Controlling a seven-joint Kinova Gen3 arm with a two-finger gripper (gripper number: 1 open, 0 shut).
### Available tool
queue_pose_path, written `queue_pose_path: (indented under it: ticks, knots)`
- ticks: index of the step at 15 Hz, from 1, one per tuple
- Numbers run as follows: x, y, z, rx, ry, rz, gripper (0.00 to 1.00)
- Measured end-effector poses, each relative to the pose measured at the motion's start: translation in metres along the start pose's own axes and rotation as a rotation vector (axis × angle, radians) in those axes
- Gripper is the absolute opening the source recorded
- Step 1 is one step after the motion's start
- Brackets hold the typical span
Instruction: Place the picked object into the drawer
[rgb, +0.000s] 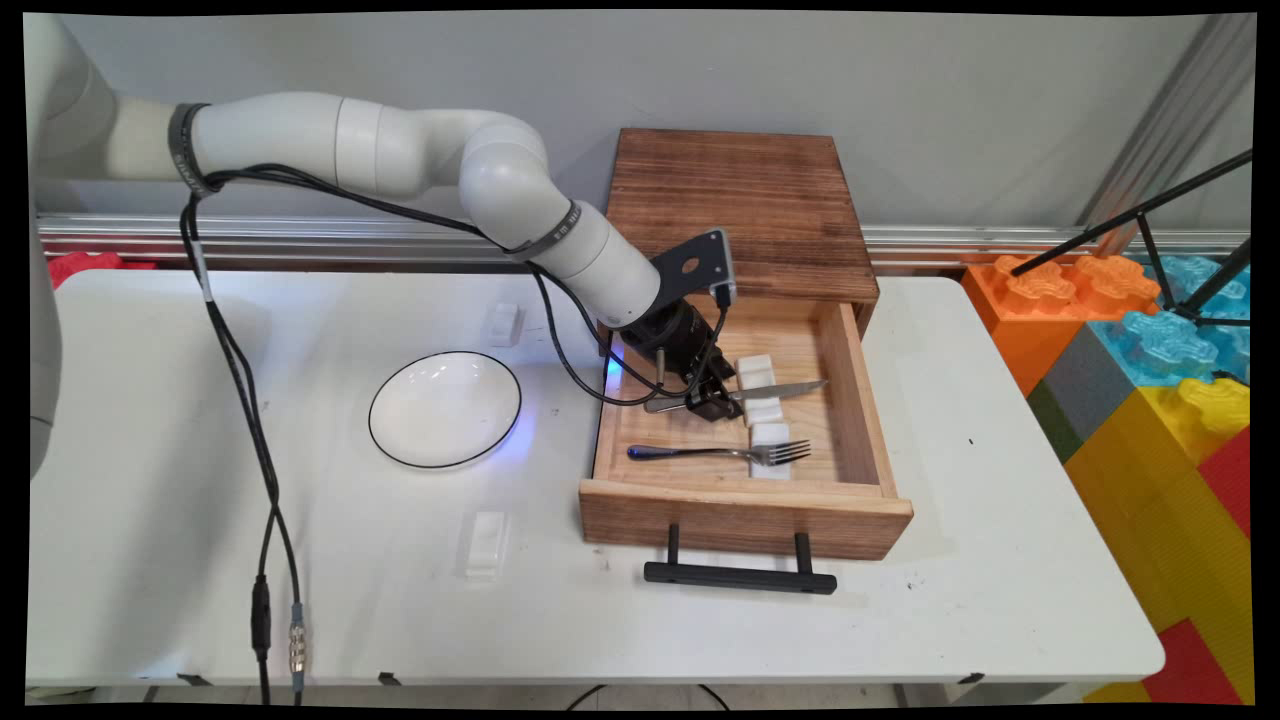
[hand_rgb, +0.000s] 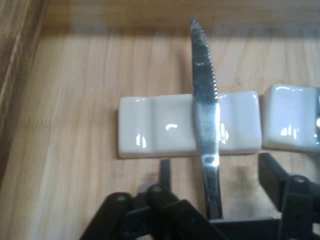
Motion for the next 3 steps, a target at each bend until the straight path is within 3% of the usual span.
queue_pose_path:
  ticks: [3]
  knots:
    - [0.0011, 0.0005, -0.0065, -0.015, -0.004, 0.001, 1.0]
